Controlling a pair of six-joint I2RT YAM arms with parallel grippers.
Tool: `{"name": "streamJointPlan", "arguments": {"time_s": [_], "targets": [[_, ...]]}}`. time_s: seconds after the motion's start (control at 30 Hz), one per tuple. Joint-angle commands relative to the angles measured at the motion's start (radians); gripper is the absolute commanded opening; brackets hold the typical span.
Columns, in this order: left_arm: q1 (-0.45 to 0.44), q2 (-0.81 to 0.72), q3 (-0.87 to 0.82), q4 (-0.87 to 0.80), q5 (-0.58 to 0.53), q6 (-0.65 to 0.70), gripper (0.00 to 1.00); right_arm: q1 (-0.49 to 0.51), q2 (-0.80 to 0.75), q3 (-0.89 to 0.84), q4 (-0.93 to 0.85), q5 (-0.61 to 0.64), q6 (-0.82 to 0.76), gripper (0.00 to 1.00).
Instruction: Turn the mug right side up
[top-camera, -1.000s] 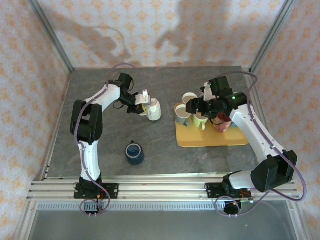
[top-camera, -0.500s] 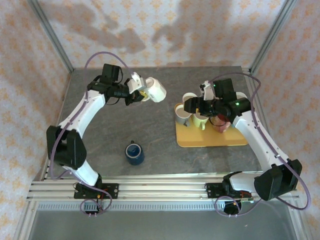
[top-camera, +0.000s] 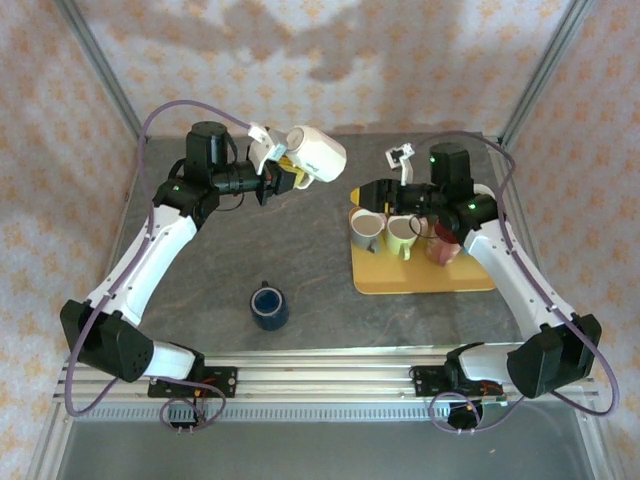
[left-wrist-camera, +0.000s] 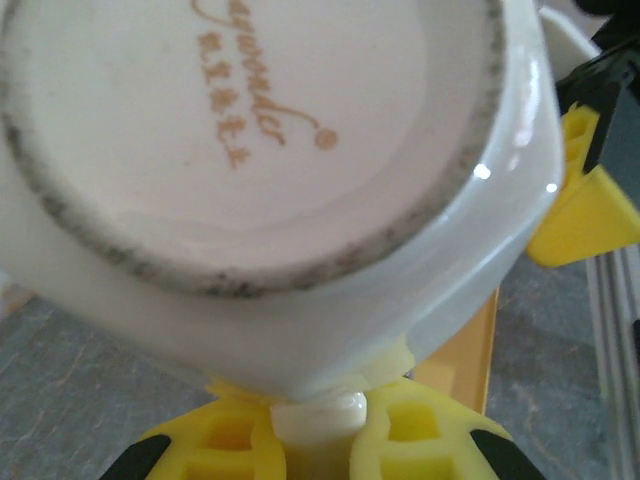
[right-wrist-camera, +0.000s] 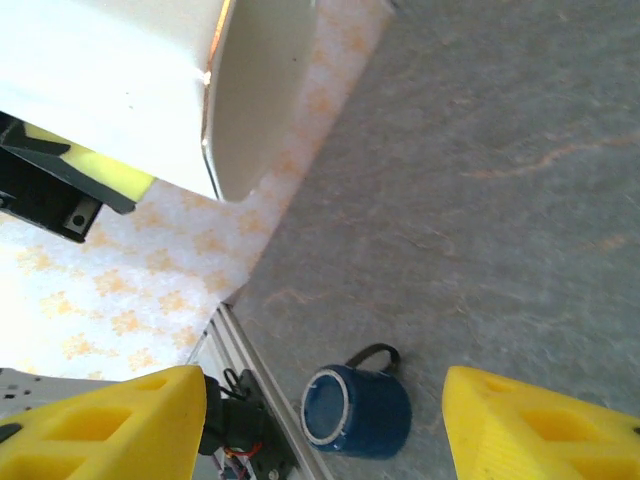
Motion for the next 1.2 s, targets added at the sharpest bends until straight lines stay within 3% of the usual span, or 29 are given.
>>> {"name": "streamJointPlan", "arguments": {"time_s": [0.0, 0.53, 0.97, 1.17], "targets": [[-0.019, -0.050, 0.024, 0.170, -0.017, -0.126, 0.00, -0.007, -0.003, -0.011, 0.162, -0.092, 0.039, 0.63], [-0.120, -0.044, 0.124, 0.206, -0.073, -0.242, 0.00, -0.004, -0.039, -0.169, 0.652, -0.174, 0.280, 0.60], [-0.147, -0.060, 0.108, 0.316, -0.142, -0.388, 0.00, 0.043, -0.023, -0.210, 0.990, -0.148, 0.502, 0.58], [-0.167, -0.074, 0.112, 0.325, -0.158, -0.405, 0.00, 0.074, -0.011, -0.180, 1.015, -0.132, 0.520, 0.58]]}}
